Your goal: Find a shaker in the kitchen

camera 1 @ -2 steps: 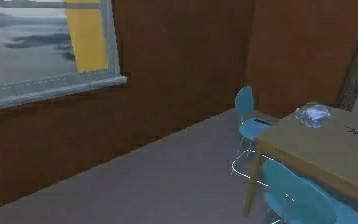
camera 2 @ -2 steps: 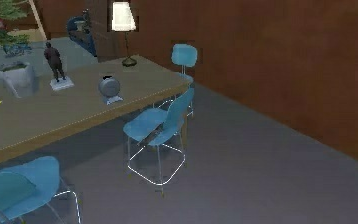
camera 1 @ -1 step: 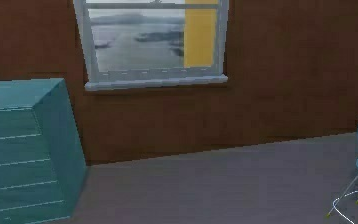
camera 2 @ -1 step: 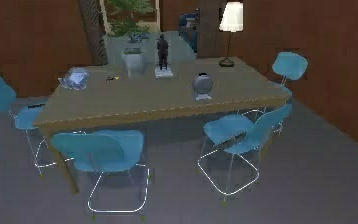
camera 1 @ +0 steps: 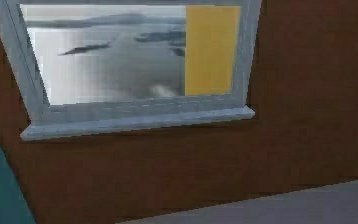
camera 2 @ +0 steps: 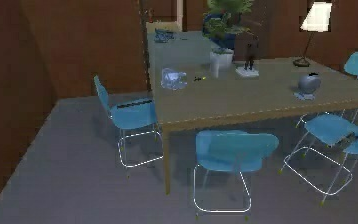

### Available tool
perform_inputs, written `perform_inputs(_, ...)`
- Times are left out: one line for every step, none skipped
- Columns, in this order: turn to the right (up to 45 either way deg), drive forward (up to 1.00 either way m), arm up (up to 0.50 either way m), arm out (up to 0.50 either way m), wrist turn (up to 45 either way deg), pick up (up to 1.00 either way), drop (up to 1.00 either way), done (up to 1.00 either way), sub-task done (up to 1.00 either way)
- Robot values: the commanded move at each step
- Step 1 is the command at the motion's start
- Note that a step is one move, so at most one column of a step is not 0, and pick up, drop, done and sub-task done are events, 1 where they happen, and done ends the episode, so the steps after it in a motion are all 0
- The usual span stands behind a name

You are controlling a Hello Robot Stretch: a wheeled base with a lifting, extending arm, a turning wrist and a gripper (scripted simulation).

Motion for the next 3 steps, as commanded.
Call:
perform_inputs(45.0, 0.00, 0.00, 0.00, 0.0, 0.00, 0.00, 0.00, 0.00)
perform_inputs(21.0, 0.00, 0.00, 0.00, 0.0, 0.00, 0.00, 0.00, 0.00)
perform_inputs(0.0, 0.15, 0.00, 0.00, 0.0, 0.00, 0.00, 0.00, 0.00)
